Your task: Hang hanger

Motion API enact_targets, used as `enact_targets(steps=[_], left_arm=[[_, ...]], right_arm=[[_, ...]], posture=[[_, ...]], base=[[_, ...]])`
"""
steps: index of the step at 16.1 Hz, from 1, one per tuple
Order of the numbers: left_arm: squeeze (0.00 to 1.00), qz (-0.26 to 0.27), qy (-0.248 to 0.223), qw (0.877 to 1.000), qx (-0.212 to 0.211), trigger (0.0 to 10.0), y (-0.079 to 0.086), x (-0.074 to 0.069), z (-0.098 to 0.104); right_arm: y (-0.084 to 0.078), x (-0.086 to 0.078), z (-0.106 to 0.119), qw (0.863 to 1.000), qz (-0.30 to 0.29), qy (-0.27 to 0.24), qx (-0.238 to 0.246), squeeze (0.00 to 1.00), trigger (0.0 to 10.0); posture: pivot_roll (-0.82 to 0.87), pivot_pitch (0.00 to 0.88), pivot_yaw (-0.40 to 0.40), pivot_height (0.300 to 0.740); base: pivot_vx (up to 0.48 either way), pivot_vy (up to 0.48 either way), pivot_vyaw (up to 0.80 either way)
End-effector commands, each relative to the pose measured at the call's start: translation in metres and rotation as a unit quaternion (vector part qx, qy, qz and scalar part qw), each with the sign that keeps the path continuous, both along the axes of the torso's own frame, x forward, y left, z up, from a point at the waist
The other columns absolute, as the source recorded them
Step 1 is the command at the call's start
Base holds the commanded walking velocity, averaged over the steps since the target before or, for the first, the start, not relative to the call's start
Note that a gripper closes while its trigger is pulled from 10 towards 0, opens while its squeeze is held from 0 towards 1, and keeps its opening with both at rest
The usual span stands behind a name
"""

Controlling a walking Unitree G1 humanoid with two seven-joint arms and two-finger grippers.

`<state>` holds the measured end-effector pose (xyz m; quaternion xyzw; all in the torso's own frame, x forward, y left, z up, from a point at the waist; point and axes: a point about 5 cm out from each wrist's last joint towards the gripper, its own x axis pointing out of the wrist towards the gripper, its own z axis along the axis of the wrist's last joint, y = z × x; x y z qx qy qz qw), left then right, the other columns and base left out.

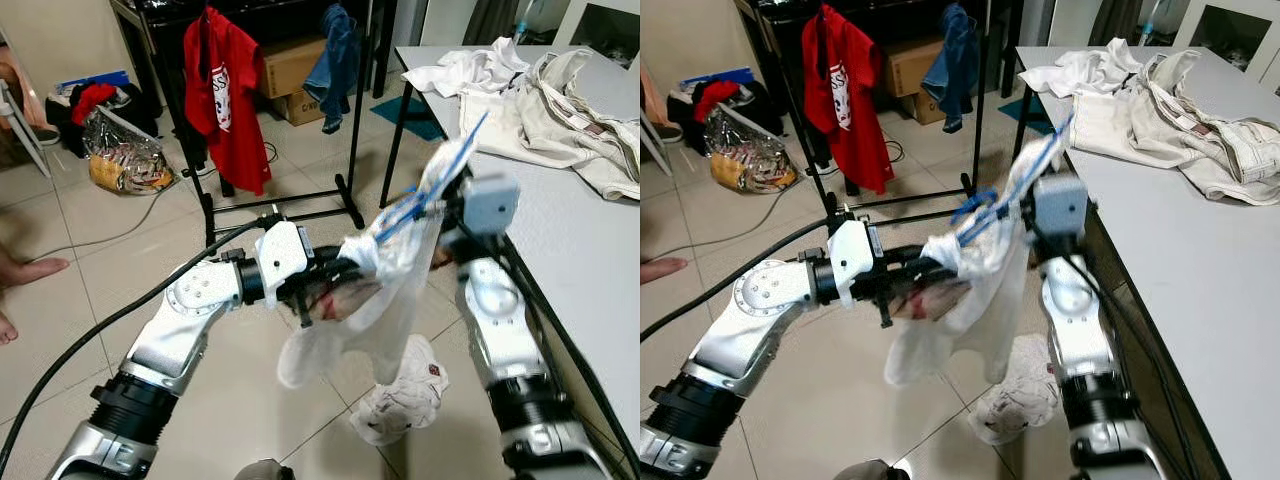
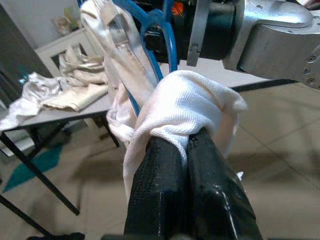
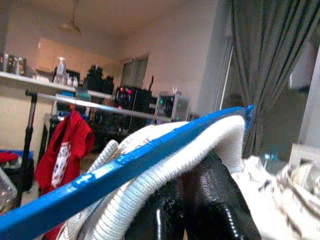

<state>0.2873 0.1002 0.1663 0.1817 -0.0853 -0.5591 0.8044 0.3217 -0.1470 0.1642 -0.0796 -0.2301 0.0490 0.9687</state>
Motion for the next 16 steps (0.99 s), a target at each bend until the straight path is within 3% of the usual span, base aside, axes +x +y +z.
enact_targets(steps=[1, 8, 14, 16], left_arm=[[0.0, -0.02, -0.042, 0.999, -0.024, 10.0, 0.001, -0.002, 0.023], [0.0, -0.024, -0.031, 0.999, -0.029, 10.0, -0.003, -0.005, 0.018], [0.0, 0.019, -0.064, 0.996, -0.058, 10.0, -0.001, 0.002, 0.026], [0.0, 0.053, -0.1, 0.991, -0.066, 10.0, 0.003, 0.007, 0.031]], right_arm=[[-0.011, -0.002, -0.014, 0.999, -0.021, 0.035, -0.003, 0.0, 10.0], [-0.019, 0.0, -0.016, 0.998, -0.045, 0.045, 0.014, 0.0, 10.0], [-0.012, 0.001, -0.012, 0.999, -0.028, 0.035, 0.002, 0.0, 10.0], [-0.009, 0.001, -0.003, 1.0, -0.016, 0.013, -0.02, 0.0, 10.0]], posture=[[0.02, 0.0, 0.03, 0.723], [0.02, 0.0, 0.033, 0.723], [0.03, 0.0, 0.024, 0.723], [0.02, 0.0, 0.023, 0.723]], base=[[0.0, 0.0, 0.0], [0.0, 0.0, 0.0], [0.0, 0.0, 0.0], [0.0, 0.0, 0.0]])
